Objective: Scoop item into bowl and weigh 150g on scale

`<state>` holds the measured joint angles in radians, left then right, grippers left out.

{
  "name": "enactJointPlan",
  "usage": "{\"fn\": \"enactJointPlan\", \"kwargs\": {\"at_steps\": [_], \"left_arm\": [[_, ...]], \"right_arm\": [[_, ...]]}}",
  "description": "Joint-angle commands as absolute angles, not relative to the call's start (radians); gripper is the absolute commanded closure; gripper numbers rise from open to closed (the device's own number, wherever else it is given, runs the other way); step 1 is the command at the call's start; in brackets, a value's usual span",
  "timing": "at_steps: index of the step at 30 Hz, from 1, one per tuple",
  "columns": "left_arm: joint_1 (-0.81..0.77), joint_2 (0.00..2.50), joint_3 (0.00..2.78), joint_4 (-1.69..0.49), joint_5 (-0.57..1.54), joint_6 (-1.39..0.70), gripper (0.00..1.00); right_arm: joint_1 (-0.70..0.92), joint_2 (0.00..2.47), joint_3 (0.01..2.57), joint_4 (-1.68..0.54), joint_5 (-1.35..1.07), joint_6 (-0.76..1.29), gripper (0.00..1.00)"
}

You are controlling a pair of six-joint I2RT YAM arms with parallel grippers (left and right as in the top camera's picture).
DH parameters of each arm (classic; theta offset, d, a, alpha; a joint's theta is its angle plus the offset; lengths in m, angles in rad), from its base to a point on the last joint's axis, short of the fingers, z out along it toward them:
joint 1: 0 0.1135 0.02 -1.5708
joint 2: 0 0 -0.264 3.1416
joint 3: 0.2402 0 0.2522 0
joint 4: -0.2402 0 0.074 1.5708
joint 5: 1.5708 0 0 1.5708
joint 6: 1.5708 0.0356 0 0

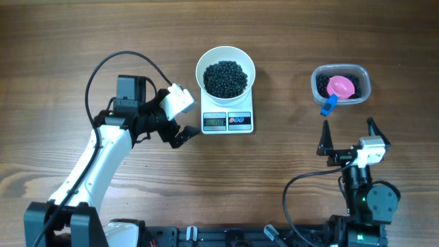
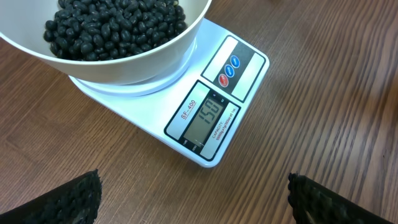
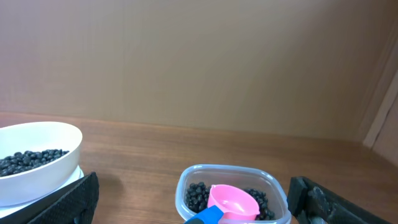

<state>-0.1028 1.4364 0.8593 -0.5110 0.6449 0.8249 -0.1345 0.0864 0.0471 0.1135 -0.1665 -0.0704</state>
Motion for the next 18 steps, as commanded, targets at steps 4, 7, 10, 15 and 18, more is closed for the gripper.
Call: {"fn": "enactJointPlan", "kwargs": {"at_steps": [4, 7, 10, 15, 18], "left_arm": [[-0.105, 1.444, 0.85, -0.508, 0.66, 0.822, 0.0], [-0.105, 1.444, 0.85, -0.508, 0.66, 0.822, 0.0], [-0.105, 1.444, 0.85, -0.508, 0.66, 0.822, 0.0], [-0.105, 1.444, 0.85, -0.508, 0.66, 0.822, 0.0], [-0.105, 1.444, 0.85, -0.508, 0.66, 0.822, 0.0]], "right_arm": [[-0.138, 0.003, 0.005, 0.084, -0.155, -0.076, 0.0], [-0.138, 0.003, 0.005, 0.045, -0.155, -0.076, 0.0], [-0.138, 0.003, 0.005, 0.01, -0.154, -0.078, 0.0], [-0.138, 0.003, 0.005, 0.01, -0.154, -0.076, 0.0], [-0.138, 0.004, 0.005, 0.01, -0.154, -0.076, 0.0]]}}
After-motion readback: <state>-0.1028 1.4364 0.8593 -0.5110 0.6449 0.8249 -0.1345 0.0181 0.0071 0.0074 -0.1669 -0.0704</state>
